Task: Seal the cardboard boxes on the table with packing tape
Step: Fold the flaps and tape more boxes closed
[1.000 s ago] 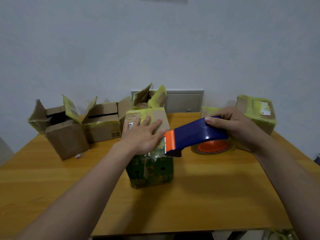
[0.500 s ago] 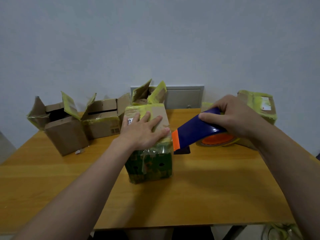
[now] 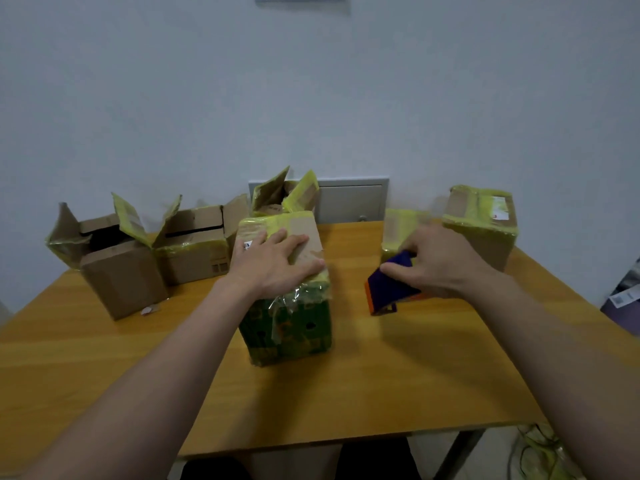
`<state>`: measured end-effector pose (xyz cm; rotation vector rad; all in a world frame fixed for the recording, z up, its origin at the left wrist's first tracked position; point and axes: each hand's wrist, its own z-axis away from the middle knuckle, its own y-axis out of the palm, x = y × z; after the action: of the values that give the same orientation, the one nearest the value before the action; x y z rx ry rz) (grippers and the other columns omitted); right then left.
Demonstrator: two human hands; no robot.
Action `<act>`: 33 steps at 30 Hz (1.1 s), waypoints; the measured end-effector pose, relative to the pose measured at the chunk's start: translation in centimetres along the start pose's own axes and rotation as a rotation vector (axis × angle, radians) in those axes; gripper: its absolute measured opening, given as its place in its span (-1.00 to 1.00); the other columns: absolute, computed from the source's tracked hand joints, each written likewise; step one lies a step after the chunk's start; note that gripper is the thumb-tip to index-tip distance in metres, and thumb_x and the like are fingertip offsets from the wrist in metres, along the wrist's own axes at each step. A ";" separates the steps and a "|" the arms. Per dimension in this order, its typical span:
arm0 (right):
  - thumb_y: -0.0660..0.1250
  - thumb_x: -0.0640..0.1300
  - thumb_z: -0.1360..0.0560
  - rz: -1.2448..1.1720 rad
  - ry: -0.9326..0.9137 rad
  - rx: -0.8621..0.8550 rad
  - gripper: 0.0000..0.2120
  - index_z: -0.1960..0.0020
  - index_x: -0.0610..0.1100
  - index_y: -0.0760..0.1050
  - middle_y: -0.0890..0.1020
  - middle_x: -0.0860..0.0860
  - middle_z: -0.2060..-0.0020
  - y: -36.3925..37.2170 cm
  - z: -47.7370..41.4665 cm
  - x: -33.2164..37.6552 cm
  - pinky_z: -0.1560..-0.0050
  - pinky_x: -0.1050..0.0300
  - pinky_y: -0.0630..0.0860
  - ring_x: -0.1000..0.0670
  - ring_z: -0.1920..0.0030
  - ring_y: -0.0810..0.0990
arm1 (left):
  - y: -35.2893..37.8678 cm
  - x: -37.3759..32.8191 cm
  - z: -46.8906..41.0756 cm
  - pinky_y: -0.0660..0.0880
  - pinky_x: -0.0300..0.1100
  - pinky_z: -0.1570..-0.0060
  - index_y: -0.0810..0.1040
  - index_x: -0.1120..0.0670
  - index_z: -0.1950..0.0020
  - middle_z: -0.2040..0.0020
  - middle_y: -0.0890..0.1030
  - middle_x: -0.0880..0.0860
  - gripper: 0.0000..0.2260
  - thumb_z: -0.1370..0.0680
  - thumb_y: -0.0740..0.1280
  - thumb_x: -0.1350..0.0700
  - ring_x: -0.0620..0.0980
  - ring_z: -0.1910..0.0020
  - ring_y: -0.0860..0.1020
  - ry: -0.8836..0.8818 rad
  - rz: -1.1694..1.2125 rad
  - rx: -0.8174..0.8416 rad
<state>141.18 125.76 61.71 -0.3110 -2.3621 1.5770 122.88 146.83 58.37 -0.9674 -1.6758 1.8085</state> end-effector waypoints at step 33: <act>0.25 0.16 -0.63 -1.076 0.297 -0.552 -0.59 0.16 -0.13 0.61 0.64 0.01 0.35 5.5 -10.6 14.3 0.38 0.31 0.41 0.16 0.36 0.55 | -5.7 9.0 3.2 -0.35 0.14 -0.58 0.14 -0.28 -0.62 -0.67 0.05 -0.17 -0.07 -0.37 0.58 -0.10 -0.20 -0.63 -0.13 0.282 0.078 0.214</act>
<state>131.62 141.75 62.13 0.5183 -2.0537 0.3566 114.10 152.38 62.47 -1.1440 -1.2643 1.7626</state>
